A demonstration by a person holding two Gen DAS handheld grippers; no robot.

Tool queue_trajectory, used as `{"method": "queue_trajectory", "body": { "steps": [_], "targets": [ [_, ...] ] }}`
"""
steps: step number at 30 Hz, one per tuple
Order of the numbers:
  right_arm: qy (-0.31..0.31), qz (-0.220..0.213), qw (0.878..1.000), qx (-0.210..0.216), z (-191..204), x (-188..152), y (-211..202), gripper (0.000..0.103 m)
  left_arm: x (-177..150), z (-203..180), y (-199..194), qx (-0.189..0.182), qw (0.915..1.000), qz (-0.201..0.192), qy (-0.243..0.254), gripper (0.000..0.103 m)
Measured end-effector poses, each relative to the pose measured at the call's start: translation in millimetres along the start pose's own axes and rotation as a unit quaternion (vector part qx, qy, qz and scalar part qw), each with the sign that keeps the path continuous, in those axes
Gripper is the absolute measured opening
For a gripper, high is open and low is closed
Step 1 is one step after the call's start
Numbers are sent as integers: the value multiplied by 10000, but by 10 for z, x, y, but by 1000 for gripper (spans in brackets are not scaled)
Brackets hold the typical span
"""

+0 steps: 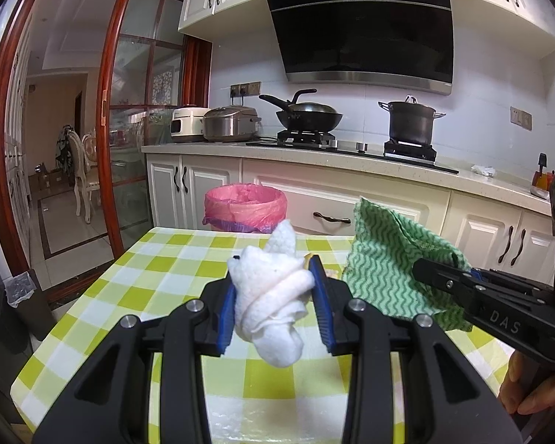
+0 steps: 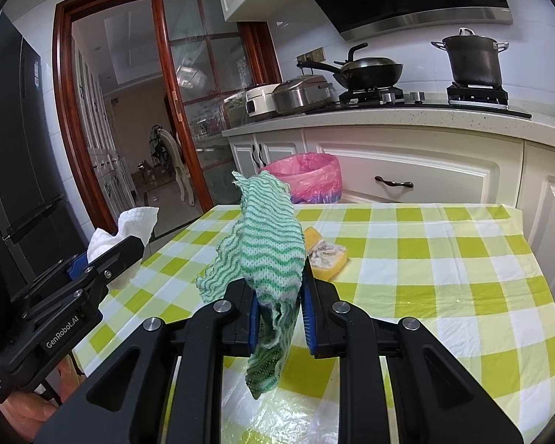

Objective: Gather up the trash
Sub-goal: 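Lift the held tissue and green cloth up from the table with both tools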

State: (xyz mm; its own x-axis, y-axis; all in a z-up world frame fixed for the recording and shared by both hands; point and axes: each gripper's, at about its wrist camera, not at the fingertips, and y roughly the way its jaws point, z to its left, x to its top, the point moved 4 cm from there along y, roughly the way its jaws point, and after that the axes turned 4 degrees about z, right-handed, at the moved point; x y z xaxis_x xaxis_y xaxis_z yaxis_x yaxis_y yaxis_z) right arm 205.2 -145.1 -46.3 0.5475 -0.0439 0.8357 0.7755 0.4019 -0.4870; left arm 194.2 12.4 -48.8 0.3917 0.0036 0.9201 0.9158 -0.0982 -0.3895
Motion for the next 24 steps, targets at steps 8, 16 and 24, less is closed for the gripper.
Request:
{"method": "queue_trajectory", "body": {
  "steps": [8,16,24],
  "targets": [
    [105,-12,9999,-20,-70,105,128,21,65,82,92,-4,10000,-9,-82,35],
    [99,69,9999,-44,-114,162,281,21,97,130,264,-1,9999,70,-147,35],
    [167,149,9997,-139,-262,220,461,21,125,215,487,36,9997,177,-190,35]
  ]
}}
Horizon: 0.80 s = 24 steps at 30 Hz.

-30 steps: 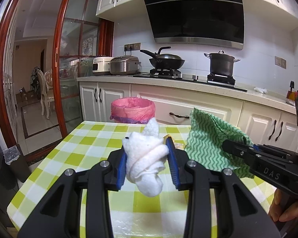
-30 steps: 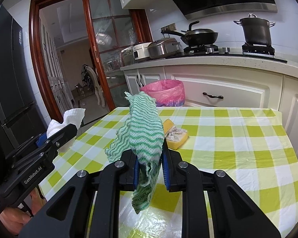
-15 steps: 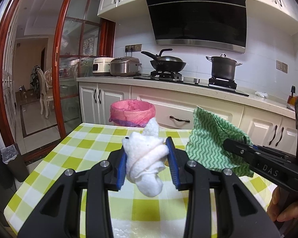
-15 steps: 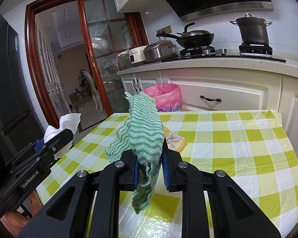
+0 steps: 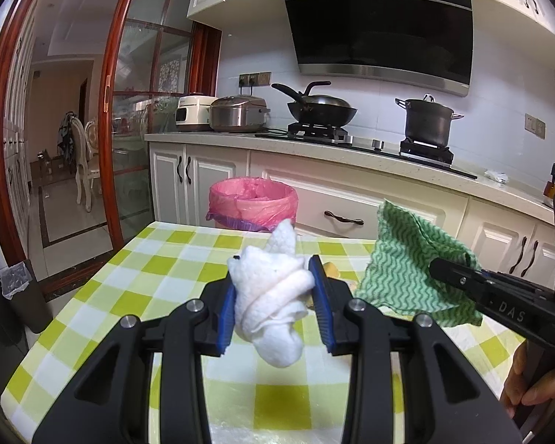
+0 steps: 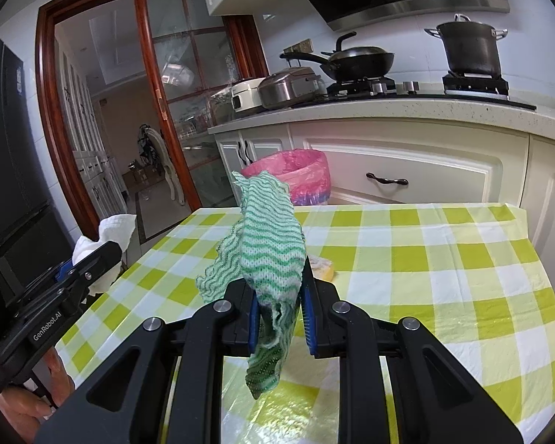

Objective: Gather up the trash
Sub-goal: 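Lift the held tissue and green cloth up from the table with both tools, then carry the tissue and cloth over the pink bin and open both tools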

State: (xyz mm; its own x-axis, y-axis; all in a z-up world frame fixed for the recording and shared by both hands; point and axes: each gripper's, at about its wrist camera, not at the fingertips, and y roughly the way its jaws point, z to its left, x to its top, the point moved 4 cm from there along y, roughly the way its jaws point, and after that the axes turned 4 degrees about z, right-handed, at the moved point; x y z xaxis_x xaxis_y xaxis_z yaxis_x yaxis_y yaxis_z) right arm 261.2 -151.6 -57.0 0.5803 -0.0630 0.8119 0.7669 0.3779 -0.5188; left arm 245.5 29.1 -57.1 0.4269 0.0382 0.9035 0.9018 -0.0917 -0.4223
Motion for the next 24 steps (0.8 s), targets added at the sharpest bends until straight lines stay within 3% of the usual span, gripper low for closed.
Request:
{"method": "queue_trajectory", "body": {
  "steps": [7,15,24],
  "targets": [
    [-69,-4,10000,9,-56,225,263,21,186,11,309,-59,10000,10,9,35],
    [-282,-26,9995,105,-67,683,783,21,615,26,814,-162,9996,-135,206,36],
    [-535,-20,9983,211,-191,1367,1693,21,1121,260,1806,-141,9991,-34,396,36]
  ]
}}
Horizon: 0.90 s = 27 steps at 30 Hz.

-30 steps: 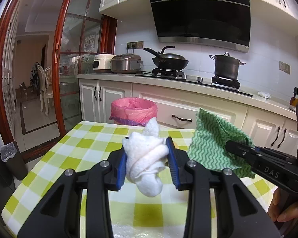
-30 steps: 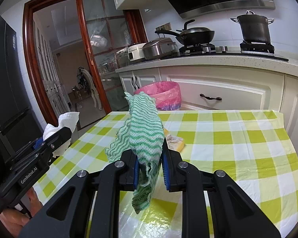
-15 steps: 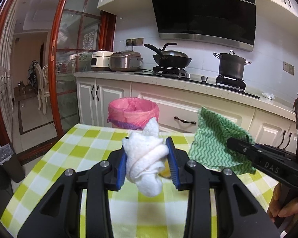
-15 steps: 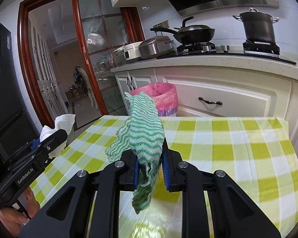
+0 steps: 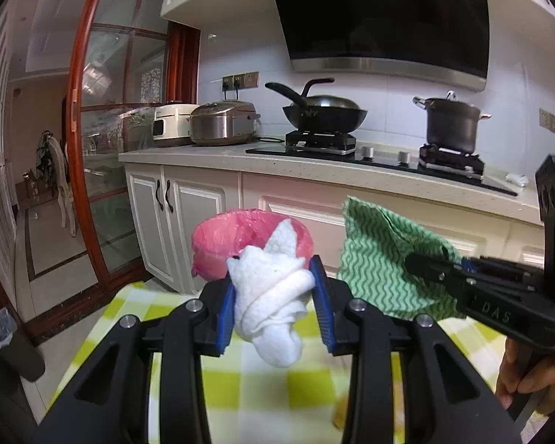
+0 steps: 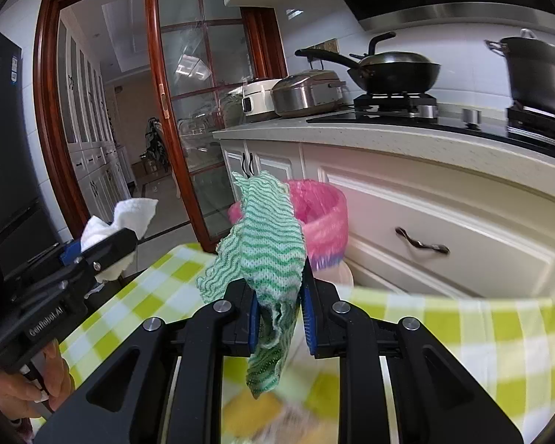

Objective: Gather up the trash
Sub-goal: 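Carry the tissue and cloth over the pink bin and open both tools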

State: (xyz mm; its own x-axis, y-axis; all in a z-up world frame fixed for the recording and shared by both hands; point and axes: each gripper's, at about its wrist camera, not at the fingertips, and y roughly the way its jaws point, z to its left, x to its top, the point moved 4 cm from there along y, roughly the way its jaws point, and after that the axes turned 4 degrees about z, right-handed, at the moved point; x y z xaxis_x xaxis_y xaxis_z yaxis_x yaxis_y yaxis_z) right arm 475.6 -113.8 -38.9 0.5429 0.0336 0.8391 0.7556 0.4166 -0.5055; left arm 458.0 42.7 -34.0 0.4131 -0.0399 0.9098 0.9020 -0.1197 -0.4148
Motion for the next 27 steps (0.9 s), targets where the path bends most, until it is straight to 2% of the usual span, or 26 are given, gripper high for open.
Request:
{"method": "queue_trajectory", "body": {
  "steps": [4,11,15,22,25,26,27],
  "targets": [
    [-72,29,10000,-23,-125,287,461,21,212,107,531,6,9999,58,119,36],
    [-265,120,9996,70,-311,845,1286,21,702,405,1524,-171,9996,195,-124,38],
    [-330,141,9992,161,-409,1064,1721,21,858,574,2026,-95,9997,163,-158,38],
    [-327,334,9986,250,-593,1076,2415,21,750,779,2708,-99,9989,400,-213,41],
    [-359,432,9981,257,-623,1025,2642,24,634,883,2850,-24,9985,483,-274,53],
    [-349,452,9981,229,-646,1007,2709,25,598,938,2894,50,9982,500,-313,60],
    [-342,466,9981,214,-665,987,2739,29,563,992,2913,119,9980,506,-365,63]
  ]
}}
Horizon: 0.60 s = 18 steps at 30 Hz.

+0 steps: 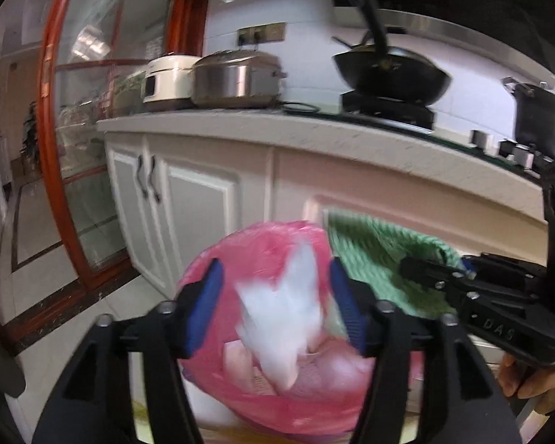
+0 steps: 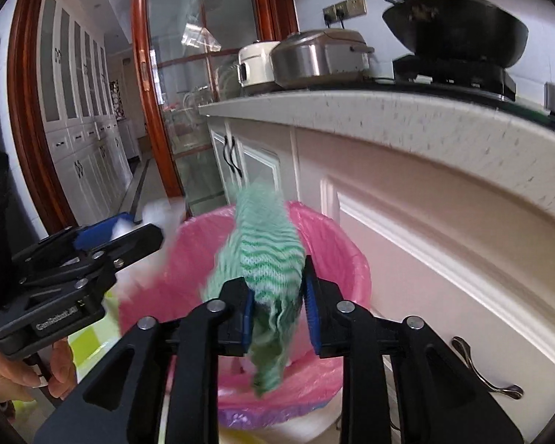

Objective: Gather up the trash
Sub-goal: 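Carry the tissue and cloth over the pink bin and open both tools, then move both open tools back over the table toward the yellow sponges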

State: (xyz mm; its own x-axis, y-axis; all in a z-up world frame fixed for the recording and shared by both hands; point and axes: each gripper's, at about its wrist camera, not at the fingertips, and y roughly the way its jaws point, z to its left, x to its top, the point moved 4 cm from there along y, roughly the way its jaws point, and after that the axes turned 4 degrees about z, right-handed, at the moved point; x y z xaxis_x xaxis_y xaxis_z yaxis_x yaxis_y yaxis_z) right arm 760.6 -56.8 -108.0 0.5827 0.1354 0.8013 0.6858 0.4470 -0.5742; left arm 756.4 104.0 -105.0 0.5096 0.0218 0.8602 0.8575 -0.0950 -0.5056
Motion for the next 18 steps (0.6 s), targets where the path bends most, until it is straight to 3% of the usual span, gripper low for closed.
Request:
{"method": "queue_trajectory", "body": {
  "steps": [3,8,11,18],
  "targets": [
    [74,78,9999,4,-72,-39,114,41,-81,130,69,76,9999,114,-99,63],
    [146,31,9999,81,-81,3,-29,45,-103,241,-130,217,9994,95,-245,69],
    [166,-99,9997,155,-24,81,-343,61,-29,217,-489,276,9992,-59,-267,82],
    [-41,-511,9986,127,386,81,-1712,62,73,-96,-1738,221,9985,-487,-147,98]
  ]
}}
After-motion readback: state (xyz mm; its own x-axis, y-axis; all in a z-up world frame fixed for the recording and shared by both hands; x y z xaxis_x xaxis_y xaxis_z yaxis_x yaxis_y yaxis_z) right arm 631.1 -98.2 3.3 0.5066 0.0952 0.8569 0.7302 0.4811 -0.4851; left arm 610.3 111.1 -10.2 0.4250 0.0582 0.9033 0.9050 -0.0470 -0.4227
